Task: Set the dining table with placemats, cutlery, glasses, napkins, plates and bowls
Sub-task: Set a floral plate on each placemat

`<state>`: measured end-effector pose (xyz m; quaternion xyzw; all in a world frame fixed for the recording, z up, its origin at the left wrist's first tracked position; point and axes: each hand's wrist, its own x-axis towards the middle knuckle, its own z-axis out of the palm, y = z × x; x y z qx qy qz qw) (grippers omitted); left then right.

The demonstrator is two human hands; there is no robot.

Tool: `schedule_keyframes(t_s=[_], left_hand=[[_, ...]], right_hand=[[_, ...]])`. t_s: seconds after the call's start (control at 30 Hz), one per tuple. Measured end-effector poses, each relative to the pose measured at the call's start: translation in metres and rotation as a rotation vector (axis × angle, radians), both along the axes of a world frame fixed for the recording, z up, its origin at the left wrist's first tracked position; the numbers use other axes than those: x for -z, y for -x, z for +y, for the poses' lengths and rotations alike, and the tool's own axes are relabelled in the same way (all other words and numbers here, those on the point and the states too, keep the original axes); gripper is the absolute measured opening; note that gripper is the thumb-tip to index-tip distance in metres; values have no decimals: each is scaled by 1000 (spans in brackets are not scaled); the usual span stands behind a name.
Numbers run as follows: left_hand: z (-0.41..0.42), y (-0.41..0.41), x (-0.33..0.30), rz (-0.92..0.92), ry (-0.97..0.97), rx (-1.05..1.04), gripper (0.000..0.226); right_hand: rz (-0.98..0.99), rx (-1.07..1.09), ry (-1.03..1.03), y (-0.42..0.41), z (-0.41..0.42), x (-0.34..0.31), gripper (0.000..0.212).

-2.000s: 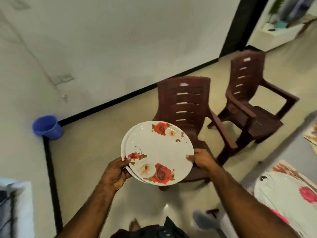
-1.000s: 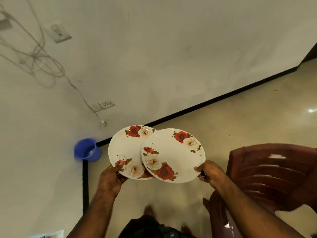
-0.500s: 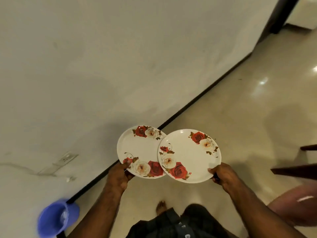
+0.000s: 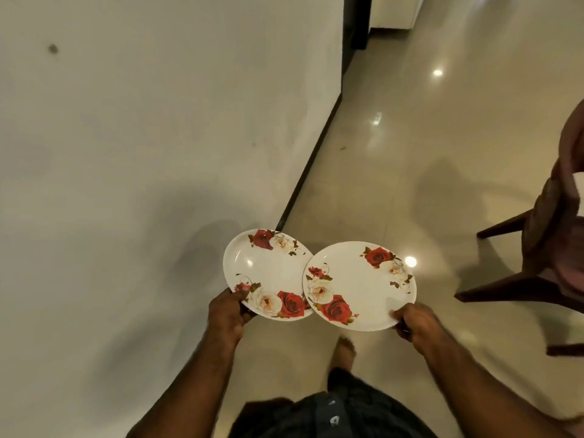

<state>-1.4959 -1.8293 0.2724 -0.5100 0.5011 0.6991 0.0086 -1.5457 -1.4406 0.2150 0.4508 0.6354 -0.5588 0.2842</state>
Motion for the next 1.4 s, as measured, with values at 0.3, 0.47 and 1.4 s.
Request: schedule_keyframes(t_s=[0.3,0.47,1.4], left_hand=[[8,231,-3,76,-39,96,31],[13,403,20,72,-83,219,34],[461,1058,-8,59,-295,686,37]], right_hand=[[122,105,-115,185,27,-31,42],[97,252,-116,301,44,-21,42],[267,876,-166,730,371,-56,39]])
